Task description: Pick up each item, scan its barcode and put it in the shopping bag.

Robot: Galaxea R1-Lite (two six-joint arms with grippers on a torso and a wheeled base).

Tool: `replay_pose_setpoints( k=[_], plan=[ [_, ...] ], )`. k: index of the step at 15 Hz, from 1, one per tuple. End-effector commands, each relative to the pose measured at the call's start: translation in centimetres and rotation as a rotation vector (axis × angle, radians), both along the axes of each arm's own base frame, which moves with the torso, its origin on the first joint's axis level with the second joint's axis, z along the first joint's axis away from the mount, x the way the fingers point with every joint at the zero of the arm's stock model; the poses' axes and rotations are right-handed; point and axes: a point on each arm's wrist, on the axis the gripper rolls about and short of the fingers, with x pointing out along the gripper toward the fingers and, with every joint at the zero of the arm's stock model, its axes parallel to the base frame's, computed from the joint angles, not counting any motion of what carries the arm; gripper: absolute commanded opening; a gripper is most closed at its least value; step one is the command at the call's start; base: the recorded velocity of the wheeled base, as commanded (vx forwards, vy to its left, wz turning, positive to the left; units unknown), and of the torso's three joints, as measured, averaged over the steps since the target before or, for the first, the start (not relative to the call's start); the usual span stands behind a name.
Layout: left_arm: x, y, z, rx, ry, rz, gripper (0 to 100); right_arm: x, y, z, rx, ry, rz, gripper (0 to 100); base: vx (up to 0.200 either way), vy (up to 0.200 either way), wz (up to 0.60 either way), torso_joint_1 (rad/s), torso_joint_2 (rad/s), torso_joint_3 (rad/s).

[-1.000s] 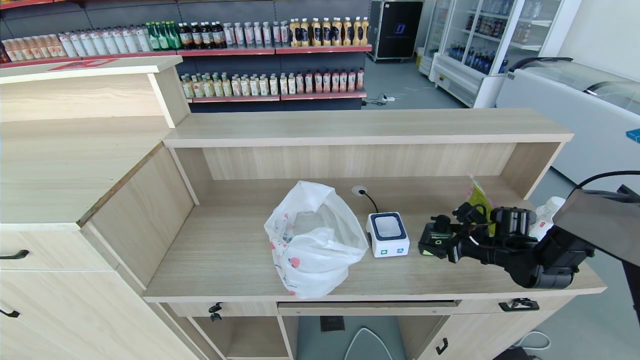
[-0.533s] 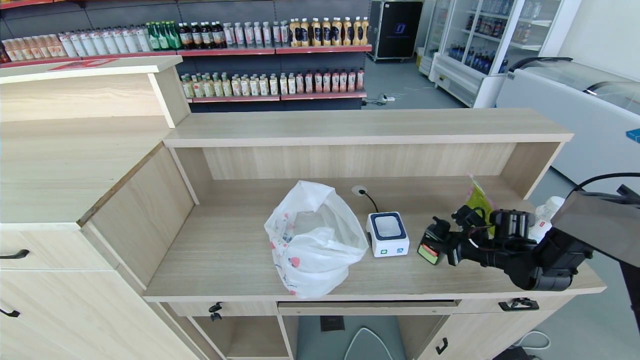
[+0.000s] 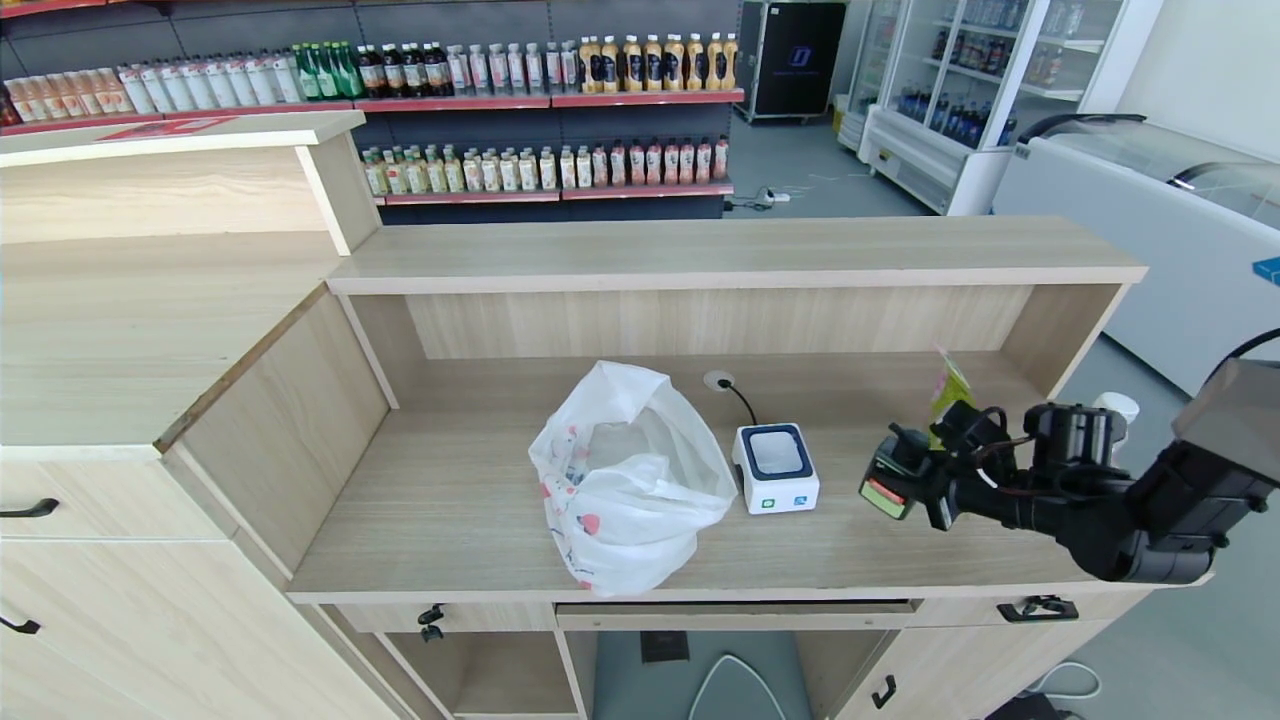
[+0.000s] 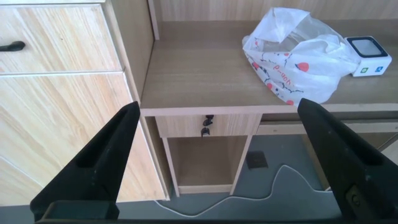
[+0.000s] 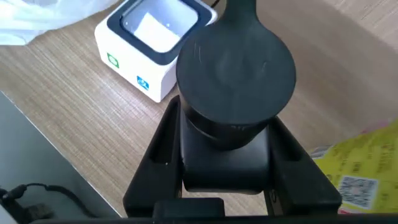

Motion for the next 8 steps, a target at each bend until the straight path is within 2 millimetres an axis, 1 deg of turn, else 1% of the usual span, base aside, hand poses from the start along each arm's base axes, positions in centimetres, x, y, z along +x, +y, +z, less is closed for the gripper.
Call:
replay_pose_setpoints(
  k=[1,2,4,5,6,7,8],
  plan=[
    [0.0,0.0,0.0,-0.001,0.001,0.0,100,-2.2,-1.1,6.1,-0.037,-0.167,0.005,0,0.0,0.0,0.0,0.0,0.0,0.0],
    [0.0,0.0,0.0,0.001,0.001,0.0,100,-3.6,-1.7,9.2,-0.107,-0.29,0.028,0,0.0,0.0,0.0,0.0,0.0,0.0],
    [0.0,0.0,0.0,0.001,0.001,0.0,100,-5.9,-1.3,12.7,-0.289,-0.503,0.078,0,0.0,0.0,0.0,0.0,0.0,0.0],
    [0.0,0.0,0.0,0.001,0.001,0.0,100,-6.5,-1.2,13.5,-0.321,-0.559,0.102,0,0.0,0.0,0.0,0.0,0.0,0.0],
    [0.0,0.0,0.0,-0.001,0.001,0.0,100,-8.4,-0.7,15.1,-0.357,-0.669,0.196,0,0.0,0.0,0.0,0.0,0.0,0.0],
    [0.0,0.0,0.0,0.001,0.001,0.0,100,-8.5,-0.7,15.1,-0.358,-0.67,0.199,0,0.0,0.0,0.0,0.0,0.0,0.0],
    [0.0,0.0,0.0,0.001,0.001,0.0,100,-11.3,0.1,16.4,-0.475,-0.798,0.241,0,0.0,0.0,0.0,0.0,0.0,0.0]
  ],
)
